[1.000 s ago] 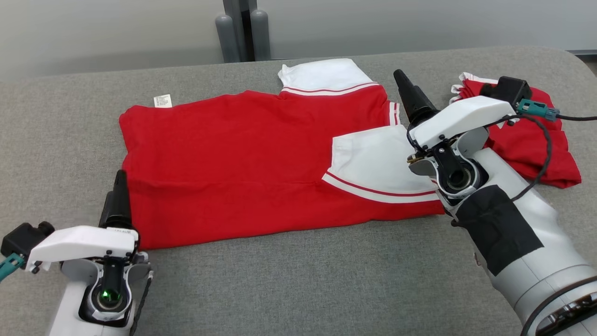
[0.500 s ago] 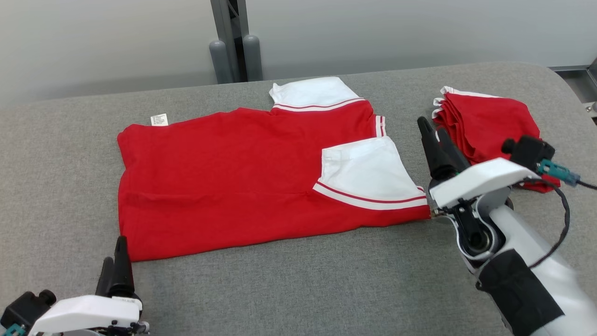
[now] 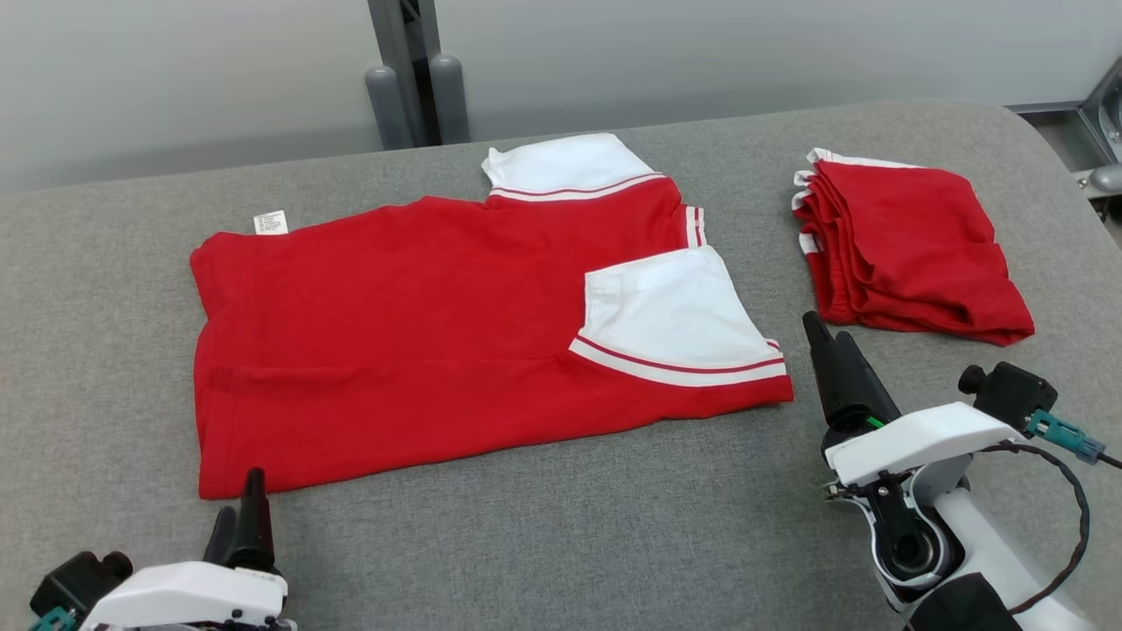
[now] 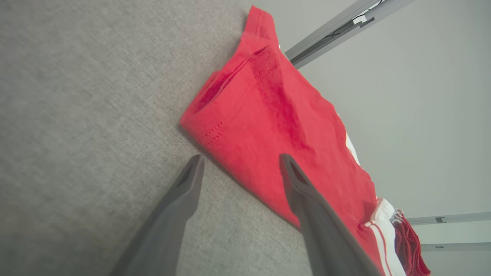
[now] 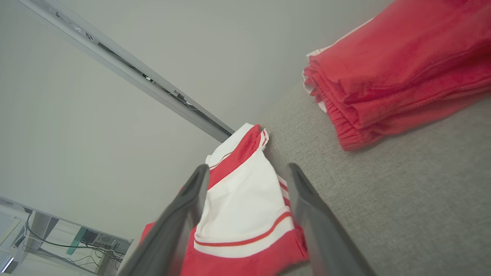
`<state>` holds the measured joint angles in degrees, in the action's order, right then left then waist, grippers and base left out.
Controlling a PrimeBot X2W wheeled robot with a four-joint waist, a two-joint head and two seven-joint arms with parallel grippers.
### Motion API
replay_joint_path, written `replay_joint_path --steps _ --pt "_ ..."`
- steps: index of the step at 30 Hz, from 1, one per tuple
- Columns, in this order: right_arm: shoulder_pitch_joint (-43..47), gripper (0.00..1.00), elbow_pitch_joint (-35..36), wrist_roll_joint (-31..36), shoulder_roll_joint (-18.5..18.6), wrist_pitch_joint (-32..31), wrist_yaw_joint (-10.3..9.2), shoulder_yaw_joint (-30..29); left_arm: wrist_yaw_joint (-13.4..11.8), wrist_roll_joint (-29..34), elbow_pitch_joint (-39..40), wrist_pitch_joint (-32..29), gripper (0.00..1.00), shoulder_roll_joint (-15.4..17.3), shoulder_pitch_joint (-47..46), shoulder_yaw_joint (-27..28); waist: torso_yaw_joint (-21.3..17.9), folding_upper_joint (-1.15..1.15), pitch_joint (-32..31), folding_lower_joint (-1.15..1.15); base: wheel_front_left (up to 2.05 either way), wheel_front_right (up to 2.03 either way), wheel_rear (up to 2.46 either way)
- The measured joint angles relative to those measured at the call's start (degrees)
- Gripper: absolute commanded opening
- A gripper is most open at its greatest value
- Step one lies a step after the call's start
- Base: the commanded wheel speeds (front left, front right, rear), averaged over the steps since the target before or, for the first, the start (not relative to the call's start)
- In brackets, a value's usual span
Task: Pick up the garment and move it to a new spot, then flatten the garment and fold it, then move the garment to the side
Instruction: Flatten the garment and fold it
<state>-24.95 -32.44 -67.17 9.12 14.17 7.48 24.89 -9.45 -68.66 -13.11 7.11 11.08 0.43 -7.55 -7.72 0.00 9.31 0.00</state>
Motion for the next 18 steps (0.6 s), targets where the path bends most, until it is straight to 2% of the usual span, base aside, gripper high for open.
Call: replay_joint_path --steps 10,11,12,13,14,16,18 --pt "2.2 1.00 2.4 4.7 -2.3 -3.6 0.00 -4.7 1.1 0.8 -8.7 1.1 1.00 0.4 -6.7 0.2 -1.2 0.00 2.0 0.00 0.00 0.00 0.00" --pt "2.4 1.00 2.6 5.3 -2.6 -3.9 0.00 -5.2 1.3 1.1 -9.6 1.5 0.98 0.5 -7.3 0.2 -1.3 0.00 2.2 0.00 0.00 0.00 0.00" --pt "2.6 1.00 2.8 5.7 -2.9 -4.4 0.00 -5.6 1.4 1.3 -10.5 1.9 0.87 0.5 -8.0 0.1 -1.3 0.00 2.4 0.00 0.00 0.00 0.00" --pt "2.8 1.00 3.0 6.3 -3.2 -4.9 0.00 -6.1 1.9 1.7 -11.3 2.4 0.50 0.5 -8.6 0.1 -1.3 0.00 2.5 0.00 0.00 0.00 0.00" --pt "3.1 1.00 3.2 6.7 -3.4 -5.4 0.00 -6.4 2.2 1.8 -12.0 2.7 0.37 0.5 -9.1 0.1 -1.3 0.00 2.6 0.00 0.00 0.00 0.00" --pt "3.6 1.00 3.2 7.4 -3.8 -6.4 0.00 -7.4 2.9 2.1 -13.2 3.2 0.00 0.5 -10.0 0.0 -1.2 0.00 2.7 0.00 0.00 0.00 0.00" --pt "4.2 1.00 3.1 8.4 -4.2 -7.2 0.00 -8.2 3.5 2.3 -13.8 3.8 0.00 0.4 -10.6 -0.1 -1.0 0.00 2.8 0.00 0.00 0.00 0.00"
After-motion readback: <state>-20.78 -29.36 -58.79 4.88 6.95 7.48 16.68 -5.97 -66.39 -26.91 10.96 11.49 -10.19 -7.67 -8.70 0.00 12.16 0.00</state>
